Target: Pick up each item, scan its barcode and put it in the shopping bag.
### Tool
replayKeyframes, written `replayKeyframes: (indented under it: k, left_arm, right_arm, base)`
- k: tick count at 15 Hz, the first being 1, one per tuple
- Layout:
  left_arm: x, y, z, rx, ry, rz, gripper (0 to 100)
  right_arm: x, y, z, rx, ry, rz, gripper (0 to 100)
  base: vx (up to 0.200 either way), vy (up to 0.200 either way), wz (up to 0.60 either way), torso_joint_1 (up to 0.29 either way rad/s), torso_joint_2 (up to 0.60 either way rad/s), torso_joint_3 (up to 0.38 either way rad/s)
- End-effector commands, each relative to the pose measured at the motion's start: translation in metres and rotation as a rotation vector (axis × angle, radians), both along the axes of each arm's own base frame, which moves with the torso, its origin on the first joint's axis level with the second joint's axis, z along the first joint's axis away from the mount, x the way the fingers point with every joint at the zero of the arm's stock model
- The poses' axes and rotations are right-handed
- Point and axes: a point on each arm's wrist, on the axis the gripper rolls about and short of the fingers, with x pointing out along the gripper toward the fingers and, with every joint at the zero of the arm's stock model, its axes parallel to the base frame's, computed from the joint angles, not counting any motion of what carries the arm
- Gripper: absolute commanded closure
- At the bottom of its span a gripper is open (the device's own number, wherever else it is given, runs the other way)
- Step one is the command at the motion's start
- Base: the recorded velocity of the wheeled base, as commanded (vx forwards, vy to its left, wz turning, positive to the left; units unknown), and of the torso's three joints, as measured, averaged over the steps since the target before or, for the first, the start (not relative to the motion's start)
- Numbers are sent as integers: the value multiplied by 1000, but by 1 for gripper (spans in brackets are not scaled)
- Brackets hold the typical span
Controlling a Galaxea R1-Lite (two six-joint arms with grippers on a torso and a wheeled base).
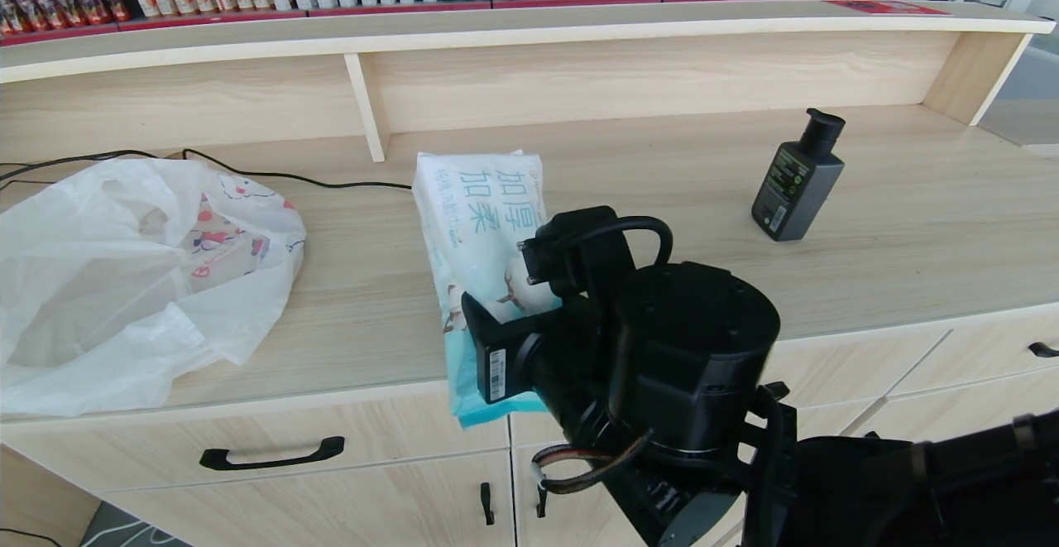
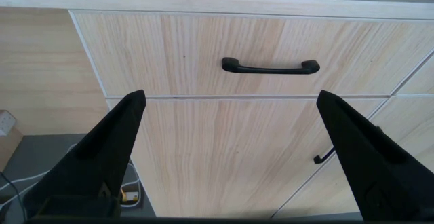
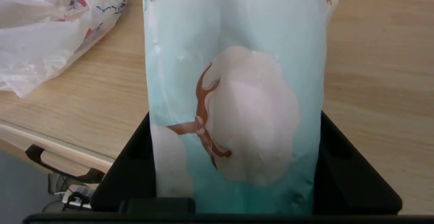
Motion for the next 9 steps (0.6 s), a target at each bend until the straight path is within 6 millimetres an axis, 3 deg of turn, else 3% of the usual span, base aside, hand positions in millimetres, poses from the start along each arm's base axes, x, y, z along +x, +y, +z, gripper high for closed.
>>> replayKeyframes:
  k: [1,9]
  left_arm:
    - [0,0,0,0,-1,0,0]
    - [0,0,0,0,-1,0,0]
  right_arm:
    - [0,0,9,27,-18,-4,100]
    - [-14,-21,54,190,-134,-3,100]
  base:
    - [0,0,0,0,0,0]
    - [0,0,0,0,0,0]
